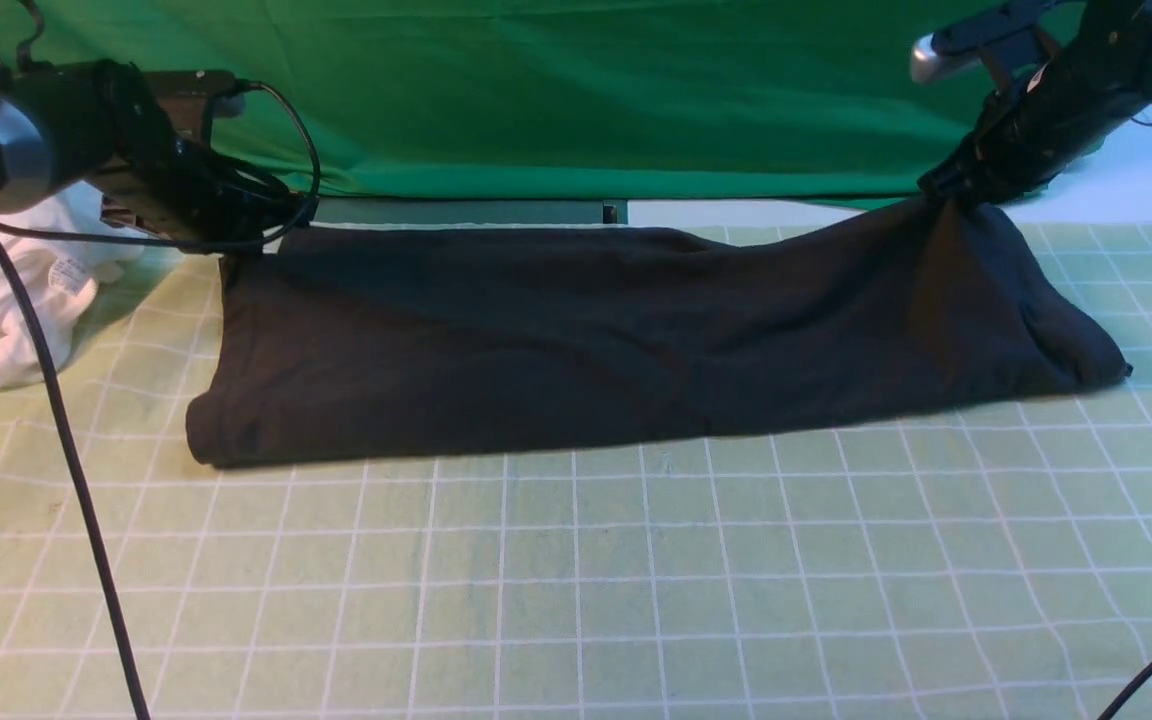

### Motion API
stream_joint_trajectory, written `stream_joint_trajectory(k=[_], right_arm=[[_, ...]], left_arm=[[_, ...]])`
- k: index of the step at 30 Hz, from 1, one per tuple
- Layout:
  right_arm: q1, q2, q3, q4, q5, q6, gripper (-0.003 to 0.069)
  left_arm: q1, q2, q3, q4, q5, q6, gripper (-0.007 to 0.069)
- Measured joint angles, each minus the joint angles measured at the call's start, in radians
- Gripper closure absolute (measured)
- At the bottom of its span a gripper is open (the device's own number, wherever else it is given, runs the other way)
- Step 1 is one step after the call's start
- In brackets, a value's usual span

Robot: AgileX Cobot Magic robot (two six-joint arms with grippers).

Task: Fold a long-sleeved shirt over a green coffee tablecloth.
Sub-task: 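Fold the black garment in half by bringing its near edge over to the far edge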

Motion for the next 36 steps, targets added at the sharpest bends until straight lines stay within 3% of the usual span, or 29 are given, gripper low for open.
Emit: stream_joint_trajectory(k=[7, 13, 16, 17, 18, 21, 24, 29, 34, 35, 36], right_arm=[[-0.013, 0.0, -0.003, -0.007, 0.023, 0.001, 0.0645], [-0.013, 0.0, -0.003, -0.009, 0.023, 0.001, 0.0645], [-0.014, 0.0, -0.003, -0.009, 0.023, 0.001, 0.0645], [-0.014, 0.0, -0.003, -0.009, 0.023, 0.001, 0.0645], [-0.014, 0.0, -0.003, -0.009, 0.023, 0.001, 0.0645], [-0.015, 0.0, -0.003, -0.009, 0.023, 0.002, 0.0645], [-0.015, 0.0, -0.003, -0.009, 0.023, 0.002, 0.0645], [-0.015, 0.0, -0.003, -0.009, 0.021, 0.002, 0.0645], [-0.015, 0.0, -0.003, -0.009, 0.02, 0.002, 0.0645], [-0.015, 0.0, -0.003, -0.009, 0.02, 0.002, 0.0645], [-0.015, 0.0, -0.003, -0.01, 0.02, 0.002, 0.0645]], left_arm=[[0.0, -0.04, -0.001, -0.007, -0.046, 0.0, 0.0662], [0.0, -0.027, -0.002, -0.009, 0.007, -0.003, 0.0632], [0.0, -0.01, -0.002, 0.014, 0.012, -0.004, 0.0501], [0.0, -0.009, -0.002, 0.014, 0.011, -0.004, 0.0491], [0.0, -0.008, -0.002, 0.025, 0.003, -0.004, 0.041], [0.0, -0.007, -0.002, 0.052, -0.016, -0.007, 0.0277], [0.0, -0.006, -0.002, 0.061, -0.021, -0.007, 0.0235], [0.0, 0.027, -0.005, 0.072, -0.024, -0.005, 0.0321], [0.0, 0.05, -0.005, 0.072, -0.024, 0.0, 0.0556], [0.0, 0.05, -0.005, 0.072, -0.024, 0.0, 0.0556], [0.0, 0.05, -0.007, 0.072, -0.024, 0.0, 0.061]])
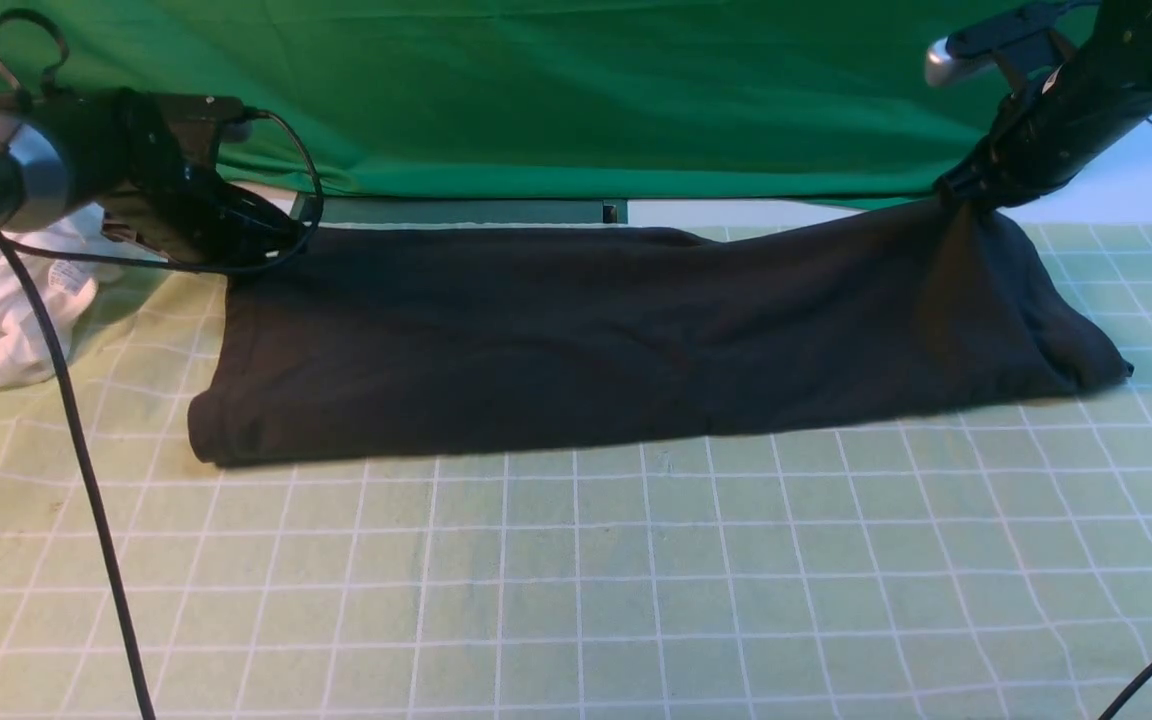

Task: Fold a long-sleeved shirt over a green coffee tablecloth.
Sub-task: 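Fold the black garment in half by bringing its near edge over to the far edge, then pull the folded dark garment lengthwise by its ends to straighten it flat on the table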

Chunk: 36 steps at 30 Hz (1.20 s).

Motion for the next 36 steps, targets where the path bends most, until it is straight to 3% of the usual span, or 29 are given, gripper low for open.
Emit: stream_joint_trajectory(k=[4, 21, 25, 27, 28, 31, 32, 34, 36], right_arm=[[-0.001, 0.0, 0.0, -0.008, -0.008, 0.0, 0.0645], [-0.009, 0.0, 0.0, -0.026, -0.058, 0.022, 0.0645], [-0.014, 0.0, 0.0, -0.028, -0.061, 0.022, 0.061], [-0.015, 0.0, 0.0, -0.038, -0.073, 0.022, 0.0535], [-0.015, 0.0, 0.0, -0.05, -0.077, 0.023, 0.0448], [-0.015, -0.009, 0.0, -0.079, -0.066, 0.04, 0.0288], [-0.015, -0.015, 0.0, -0.085, -0.052, 0.053, 0.0265], [-0.015, -0.043, 0.0, -0.089, -0.011, 0.08, 0.0266], [-0.015, -0.077, -0.001, -0.089, 0.057, 0.09, 0.035]], left_arm=[[-0.005, 0.0, -0.037, 0.0, 0.029, 0.008, 0.065], [-0.028, 0.012, -0.13, -0.012, -0.079, 0.022, 0.0648], [-0.028, 0.042, -0.13, -0.016, -0.08, 0.022, 0.0599], [-0.028, 0.046, -0.131, -0.015, -0.073, 0.022, 0.0532], [-0.028, 0.043, -0.141, -0.012, -0.063, 0.022, 0.0484], [-0.028, 0.012, -0.172, -0.011, 0.004, 0.022, 0.0374], [-0.028, -0.004, -0.182, -0.015, 0.032, 0.021, 0.0349], [-0.028, -0.053, -0.195, -0.04, 0.107, 0.014, 0.0312], [-0.028, -0.106, -0.205, -0.083, 0.197, 0.014, 0.0309]])
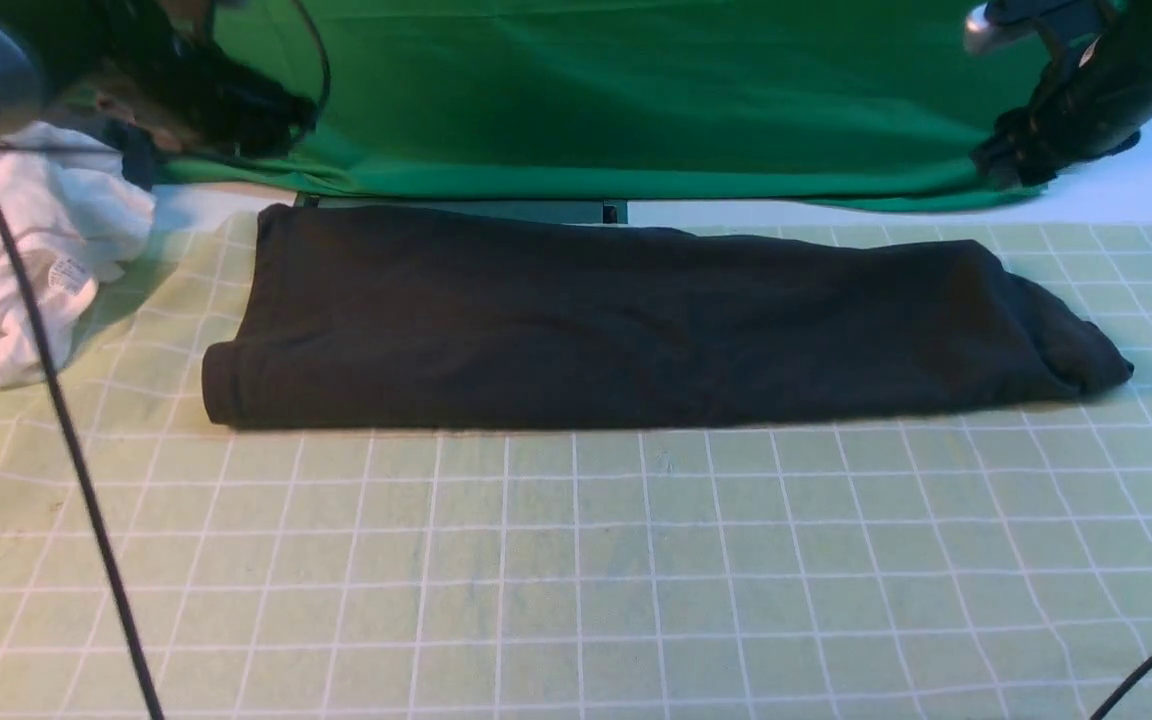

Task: Fold a long-sleeved shirt over a green coffee tablecloth.
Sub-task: 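Pull the folded dark garment lengthwise by its ends to straighten it flat on the table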

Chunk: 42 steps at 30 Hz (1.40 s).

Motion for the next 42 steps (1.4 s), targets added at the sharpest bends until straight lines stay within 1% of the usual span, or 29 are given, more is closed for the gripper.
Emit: stream_joint_trajectory(k=[1, 2, 3, 4, 5, 7, 9, 12, 13, 14, 16, 18, 19, 20, 23, 26, 28, 30, 32, 35, 38, 42], right_arm=[[0.0, -0.003, 0.0, 0.0, 0.008, 0.002, 0.0375], [0.0, -0.019, 0.0, 0.0, 0.041, 0.012, 0.043], [0.0, -0.033, -0.001, 0.0, 0.095, 0.02, 0.0515], [-0.001, -0.035, -0.001, 0.003, 0.126, 0.029, 0.0573], [-0.002, -0.033, 0.003, 0.005, 0.147, 0.036, 0.0608], [-0.005, -0.015, 0.031, 0.009, 0.167, 0.05, 0.0638], [-0.01, 0.014, 0.071, 0.01, 0.175, 0.07, 0.0641], [-0.02, 0.062, 0.142, 0.009, 0.173, 0.085, 0.0634], [-0.021, 0.067, 0.15, 0.007, 0.172, 0.086, 0.063], [-0.025, 0.081, 0.173, -0.016, 0.166, 0.097, 0.0612], [-0.031, 0.083, 0.18, -0.069, 0.159, 0.142, 0.058], [-0.039, 0.076, 0.175, -0.12, 0.151, 0.175, 0.0552], [-0.046, 0.066, 0.163, -0.161, 0.149, 0.199, 0.0524], [-0.054, 0.056, 0.151, -0.176, 0.149, 0.203, 0.0508], [-0.07, 0.025, 0.11, -0.175, 0.163, 0.202, 0.0479], [-0.081, -0.006, 0.071, -0.135, 0.2, 0.185, 0.044], [-0.09, -0.013, 0.06, -0.09, 0.225, 0.166, 0.0372], [-0.096, -0.01, 0.065, -0.052, 0.244, 0.159, 0.0281], [-0.101, 0.006, 0.088, -0.038, 0.249, 0.154, 0.0163], [-0.105, 0.038, 0.121, -0.033, 0.244, 0.148, 0.0077], [-0.106, 0.082, 0.144, -0.03, 0.222, 0.153, 0.0063], [-0.106, 0.115, 0.147, -0.016, 0.187, 0.194, 0.0097]], left_arm=[[0.001, -0.009, -0.001, -0.005, 0.01, 0.0, 0.0312], [-0.002, -0.023, -0.004, -0.026, 0.065, 0.001, 0.0323], [-0.009, -0.039, -0.006, -0.047, 0.13, 0.003, 0.0353], [-0.018, -0.042, -0.005, -0.061, 0.194, 0.008, 0.0379], [-0.024, -0.042, 0.002, -0.068, 0.23, 0.013, 0.0409], [-0.041, -0.037, 0.046, -0.076, 0.288, 0.024, 0.0469], [-0.054, -0.034, 0.107, -0.077, 0.303, 0.032, 0.0517], [-0.061, -0.03, 0.233, -0.076, 0.299, 0.035, 0.0569], [-0.061, -0.03, 0.241, -0.075, 0.296, 0.035, 0.0571], [-0.062, -0.03, 0.301, -0.07, 0.278, 0.036, 0.0579], [-0.062, -0.032, 0.351, -0.064, 0.241, 0.038, 0.058], [-0.064, -0.043, 0.376, -0.05, 0.213, 0.036, 0.058], [-0.066, -0.048, 0.384, -0.039, 0.2, 0.029, 0.058], [-0.068, -0.051, 0.388, -0.026, 0.191, 0.026, 0.058], [-0.069, -0.066, 0.398, -0.005, 0.166, 0.019, 0.058], [-0.064, -0.115, 0.411, 0.023, 0.137, 0.019, 0.0578], [-0.062, -0.176, 0.414, 0.002, 0.12, 0.023, 0.0575], [-0.065, -0.27, 0.414, -0.047, 0.112, 0.039, 0.0571], [-0.076, -0.391, 0.418, -0.091, 0.104, 0.061, 0.0568], [-0.098, -0.54, 0.435, -0.107, 0.095, 0.069, 0.0567], [-0.121, -0.69, 0.476, -0.109, 0.087, 0.078, 0.0566], [-0.128, -0.869, 0.561, -0.11, 0.059, 0.08, 0.0564]])
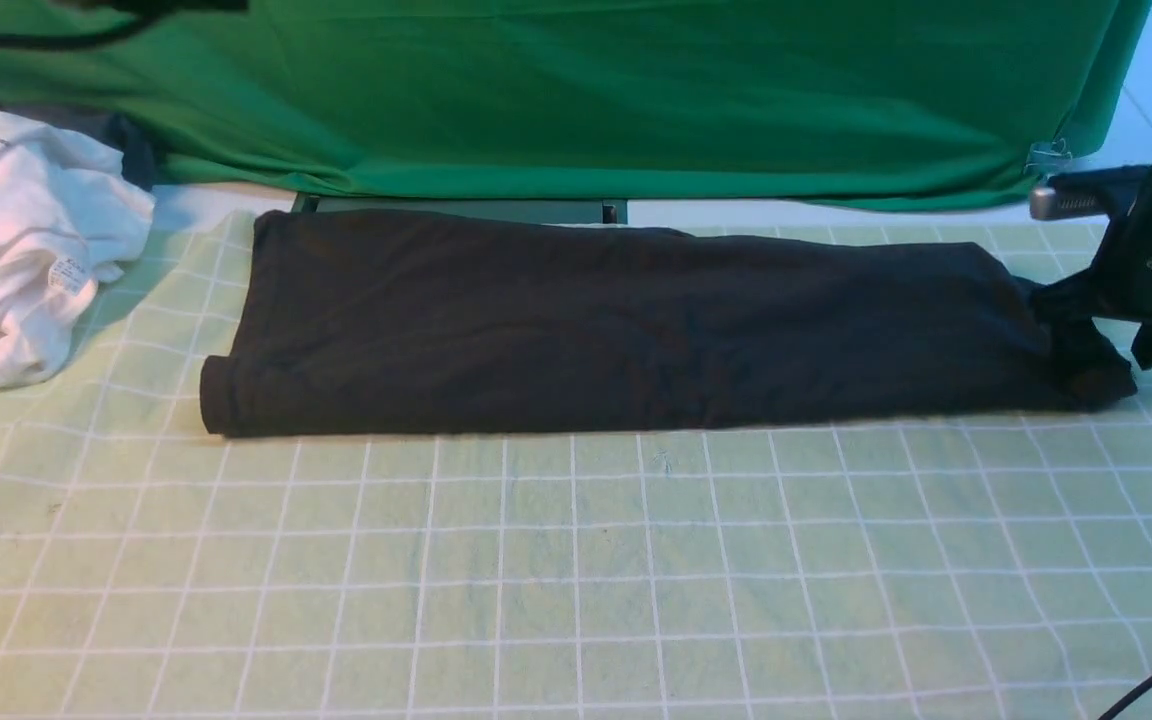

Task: Fold a long-sleeved shirt over a green coffee tablecloth.
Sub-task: 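Pull the folded dark garment lengthwise by its ends to straighten it flat on the table, then fold the right end of the dark garment over onto its left end with the right gripper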

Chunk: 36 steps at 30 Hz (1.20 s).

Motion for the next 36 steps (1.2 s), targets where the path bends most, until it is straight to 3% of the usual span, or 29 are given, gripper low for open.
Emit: stream_joint_trajectory(k=[3, 6, 7, 8, 10, 17, 24, 27, 32, 36], right_arm=[[-0.002, 0.005, -0.003, 0.041, 0.002, 0.002, 0.0176], [-0.003, 0.007, -0.005, 0.081, 0.003, -0.001, 0.0372], [-0.003, 0.007, -0.005, 0.086, 0.003, -0.001, 0.0401], [-0.003, 0.007, -0.005, 0.096, 0.003, -0.002, 0.0501], [-0.002, 0.006, -0.005, 0.102, 0.003, -0.023, 0.0575], [-0.014, -0.065, -0.005, 0.091, -0.005, -0.083, 0.0574], [-0.044, -0.223, -0.093, 0.055, -0.008, -0.075, 0.0574], [-0.017, -0.277, -0.144, 0.071, -0.017, -0.072, 0.0574], [0.14, -0.3, -0.193, 0.11, -0.063, -0.055, 0.0574], [0.381, -0.251, -0.196, 0.132, -0.147, -0.039, 0.0574]], left_arm=[[0.0, -0.12, 0.086, 0.012, -0.006, 0.0, 0.0562], [0.0, -0.223, 0.178, 0.057, -0.006, -0.009, 0.0562], [0.0, -0.245, 0.199, 0.078, -0.006, -0.02, 0.0562], [0.0, -0.29, 0.241, 0.118, -0.006, -0.037, 0.0562], [0.0, -0.374, 0.324, 0.201, -0.006, -0.069, 0.0562], [0.0, -0.632, 0.61, 0.464, 0.013, -0.286, 0.0562], [0.0, -0.777, 0.864, 0.472, 0.027, -0.311, 0.0562], [0.0, -0.797, 0.945, 0.468, -0.072, -0.343, 0.0562], [0.0, -0.799, 1.026, 0.468, -0.28, -0.42, 0.0562], [0.0, -0.799, 1.05, 0.442, -0.352, -0.438, 0.0562]])
